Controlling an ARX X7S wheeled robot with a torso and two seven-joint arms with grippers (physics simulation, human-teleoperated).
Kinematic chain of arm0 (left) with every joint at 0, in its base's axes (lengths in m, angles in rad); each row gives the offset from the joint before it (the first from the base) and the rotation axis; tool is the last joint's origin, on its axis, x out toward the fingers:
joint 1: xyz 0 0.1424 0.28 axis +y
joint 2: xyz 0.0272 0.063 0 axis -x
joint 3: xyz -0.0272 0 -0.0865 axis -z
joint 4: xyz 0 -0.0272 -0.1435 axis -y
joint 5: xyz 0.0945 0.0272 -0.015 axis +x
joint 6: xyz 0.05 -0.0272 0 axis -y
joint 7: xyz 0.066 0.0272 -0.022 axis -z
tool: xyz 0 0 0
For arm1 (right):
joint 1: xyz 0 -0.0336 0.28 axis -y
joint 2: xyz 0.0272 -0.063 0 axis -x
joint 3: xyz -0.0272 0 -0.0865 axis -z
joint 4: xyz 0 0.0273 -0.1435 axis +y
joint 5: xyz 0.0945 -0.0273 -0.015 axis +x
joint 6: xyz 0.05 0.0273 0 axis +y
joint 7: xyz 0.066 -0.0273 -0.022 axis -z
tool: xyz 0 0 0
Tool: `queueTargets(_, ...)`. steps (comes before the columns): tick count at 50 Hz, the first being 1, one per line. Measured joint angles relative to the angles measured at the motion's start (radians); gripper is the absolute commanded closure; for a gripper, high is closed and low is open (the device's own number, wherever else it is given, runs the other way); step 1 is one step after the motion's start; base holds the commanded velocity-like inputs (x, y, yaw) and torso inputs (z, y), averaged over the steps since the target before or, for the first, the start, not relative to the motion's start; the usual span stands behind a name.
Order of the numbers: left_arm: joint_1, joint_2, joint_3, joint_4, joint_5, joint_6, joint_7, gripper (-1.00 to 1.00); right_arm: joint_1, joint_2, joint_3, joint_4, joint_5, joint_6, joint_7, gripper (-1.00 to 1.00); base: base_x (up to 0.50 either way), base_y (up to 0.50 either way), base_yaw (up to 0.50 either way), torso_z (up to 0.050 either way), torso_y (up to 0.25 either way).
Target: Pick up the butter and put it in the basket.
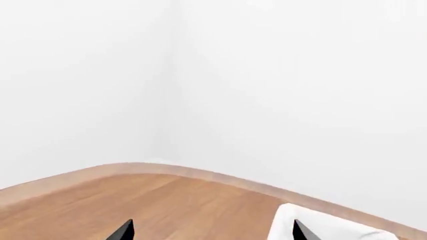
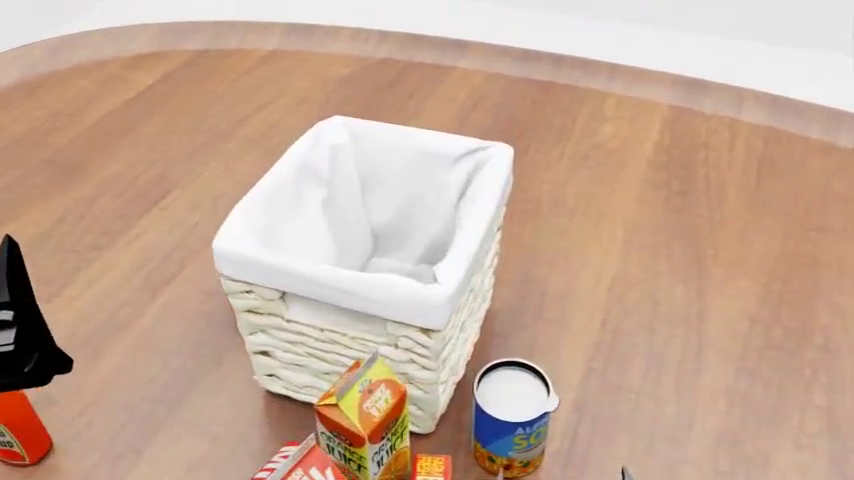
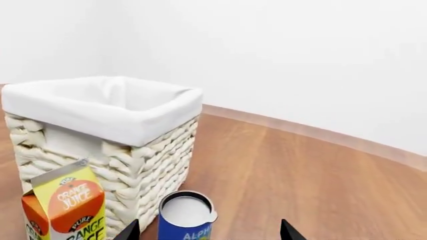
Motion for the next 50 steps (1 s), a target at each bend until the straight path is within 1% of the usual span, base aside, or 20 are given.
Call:
queueTargets(3, -0.004, 0.001, -0.004, -0.003, -0.004, 0.002, -0.002, -1.0, 0.0, 0.001, -0.001, -0.003, 0.0, 0.004, 0.005, -1.0, 0.0, 0.0, 0.0, 0.0, 0.0)
queueTargets(40, -0.027, -0.005, -0.021, -0.035, -0.011, 0.035, -0.014, -1.0, 0.006, 0.018, -0.014, -0.01, 0.009, 0.009, 0.036, -1.0, 0.0, 0.0, 0.0, 0.0, -0.25)
queueTargets(50, -0.02, -0.002, -0.014, -0.034, -0.004, 0.029, -0.034, -1.0, -0.004, 0.025, -0.026, 0.02, 0.022, -0.041, 0.021, -1.0, 0.0, 0.0, 0.0, 0.0, -0.012)
